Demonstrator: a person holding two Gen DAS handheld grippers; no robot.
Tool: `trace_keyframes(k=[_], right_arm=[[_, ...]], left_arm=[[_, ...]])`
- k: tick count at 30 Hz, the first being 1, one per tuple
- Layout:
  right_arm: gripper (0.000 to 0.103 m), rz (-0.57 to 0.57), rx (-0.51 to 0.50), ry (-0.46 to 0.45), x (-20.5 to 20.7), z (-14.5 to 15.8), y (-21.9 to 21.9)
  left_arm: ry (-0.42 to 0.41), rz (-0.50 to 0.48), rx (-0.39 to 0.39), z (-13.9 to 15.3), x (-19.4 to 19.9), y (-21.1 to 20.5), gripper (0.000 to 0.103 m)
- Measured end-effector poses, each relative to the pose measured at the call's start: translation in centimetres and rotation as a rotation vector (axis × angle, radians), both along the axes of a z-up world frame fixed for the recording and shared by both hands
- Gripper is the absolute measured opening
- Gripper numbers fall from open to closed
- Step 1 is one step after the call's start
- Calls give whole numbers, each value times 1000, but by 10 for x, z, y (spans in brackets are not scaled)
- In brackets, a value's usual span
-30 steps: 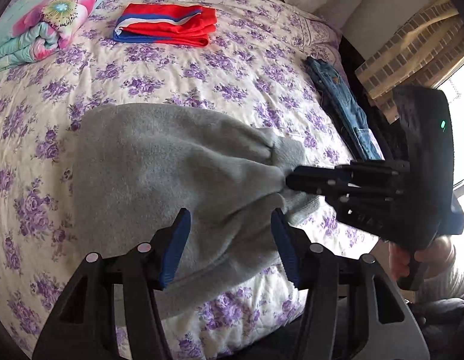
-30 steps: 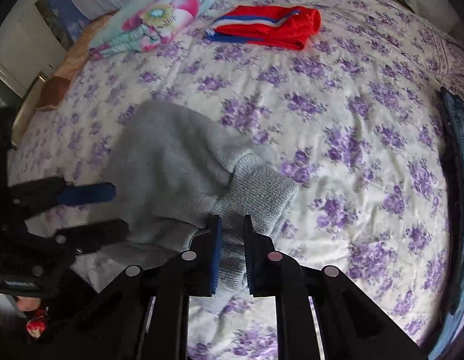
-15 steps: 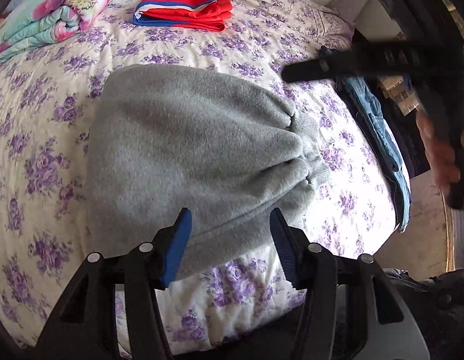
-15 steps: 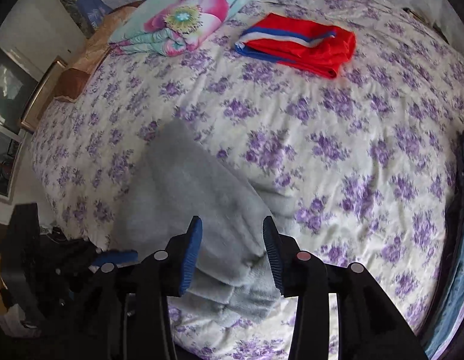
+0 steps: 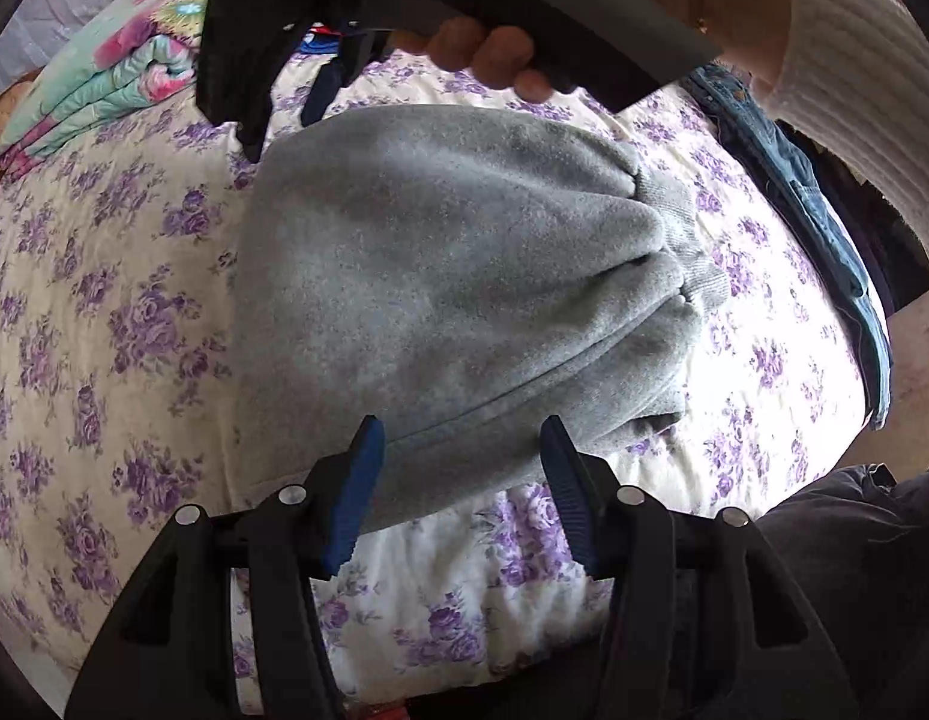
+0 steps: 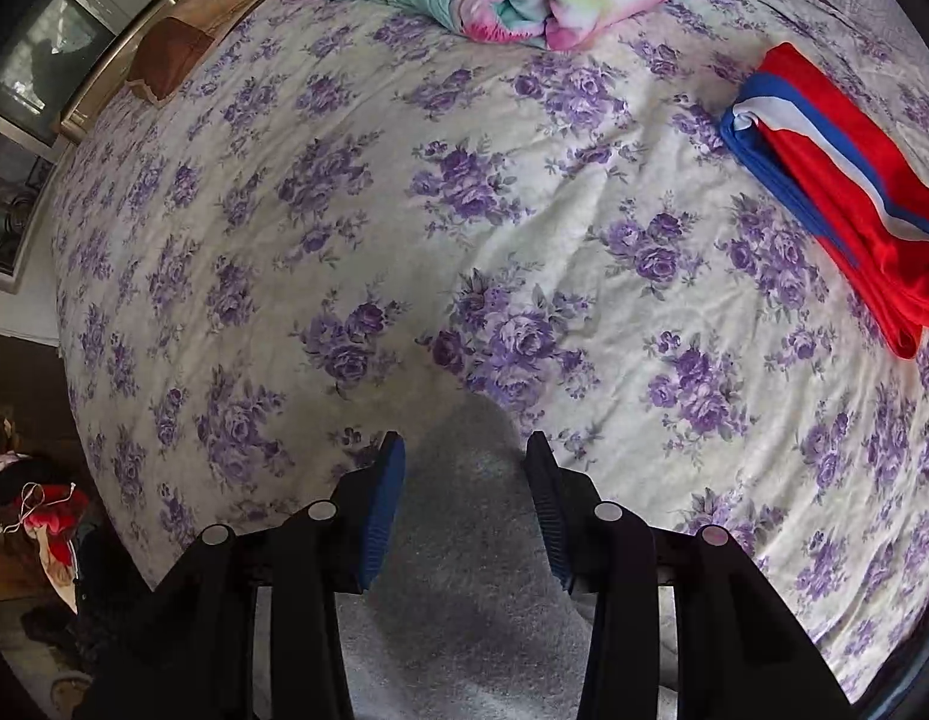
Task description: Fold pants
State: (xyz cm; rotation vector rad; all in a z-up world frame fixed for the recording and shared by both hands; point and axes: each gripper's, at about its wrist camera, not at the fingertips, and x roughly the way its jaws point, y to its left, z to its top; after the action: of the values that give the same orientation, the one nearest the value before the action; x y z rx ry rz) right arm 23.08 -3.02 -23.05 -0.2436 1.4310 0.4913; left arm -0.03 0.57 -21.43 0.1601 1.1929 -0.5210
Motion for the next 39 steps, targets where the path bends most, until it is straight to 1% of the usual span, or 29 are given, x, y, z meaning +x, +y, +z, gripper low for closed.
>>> trace_keyframes(k=[3,4,5,6,7,8,9,10,12,13,14,15,17,18,19,20,21,22,24,26,28,29,31,32,34,35,37,38,39], right_arm=[[60,-8,-73,8,-1,-7,-6],[62,-16,-74,8,-1,-7,-9],[60,-27,-54,24,-2,-6,-12],[27,-44,-5,52,-2,-6,-17],[17,-62,54,106,-3,-7,-19],[17,-79,50,96,-4,-6,-21],[16,-79,18,73,-5,-6,-19],[16,-85,-7,63,-6,-9,-18],[16,-101,-56,60,-6,-26,-15],[17,-96,-78,54,-7,-35,-13],[18,-94,-78,33,-9,-41,-12],[21,-87,-67,5,-11,-39,-10],[34,-56,-88,-31,-16,-30,-10],[50,-58,-103,-44,-19,-22,-13],[55,-71,-97,-54,-22,-11,-20],[55,-95,-68,-70,-27,4,-30],[58,-133,-26,-93,-33,22,-43],[68,-179,12,-118,-41,39,-59],[77,-270,70,-176,-64,68,-93],[78,-327,98,-217,-90,86,-124],[78,-372,91,-237,-115,92,-152],[78,-393,78,-237,-128,90,-161],[78,-433,52,-222,-157,84,-187],[78,-458,46,-215,-171,82,-199],[78,-523,53,-198,-199,76,-219],[78,-558,64,-192,-212,73,-227],[78,-624,98,-185,-235,70,-243],[78,-654,121,-178,-244,68,-249],[78,-676,142,-168,-250,65,-252]], left_arm=[[34,39,-52,-7,8,17,52],[47,43,-74,-10,10,20,52],[55,45,-96,-12,11,23,52],[64,45,-109,-15,12,25,51],[82,46,-108,-21,13,26,48],[106,44,-100,-28,14,26,42],[116,41,-95,-34,14,26,38],[115,41,-96,-38,13,26,38],[110,42,-90,-46,11,24,38],[105,41,-87,-48,10,23,38],[108,47,-93,-49,12,23,38],[122,58,-106,-48,15,25,38],[153,76,-150,-41,19,31,36],[162,81,-177,-36,19,37,36],[165,93,-204,-28,19,45,36],[157,111,-227,-19,20,54,37],[142,131,-256,-8,20,65,38],[128,156,-287,1,21,78,38],[114,224,-320,12,27,102,40],[118,276,-299,11,38,115,42],[158,286,-288,2,53,122,42],[185,280,-294,-4,60,122,42],[237,271,-301,-18,74,120,47],[264,268,-295,-28,79,115,52],[327,280,-279,-54,87,109,54],[369,289,-286,-66,89,107,54],[454,337,-349,-91,97,109,61],[478,357,-391,-97,100,111,63],[484,368,-425,-96,100,111,63]])
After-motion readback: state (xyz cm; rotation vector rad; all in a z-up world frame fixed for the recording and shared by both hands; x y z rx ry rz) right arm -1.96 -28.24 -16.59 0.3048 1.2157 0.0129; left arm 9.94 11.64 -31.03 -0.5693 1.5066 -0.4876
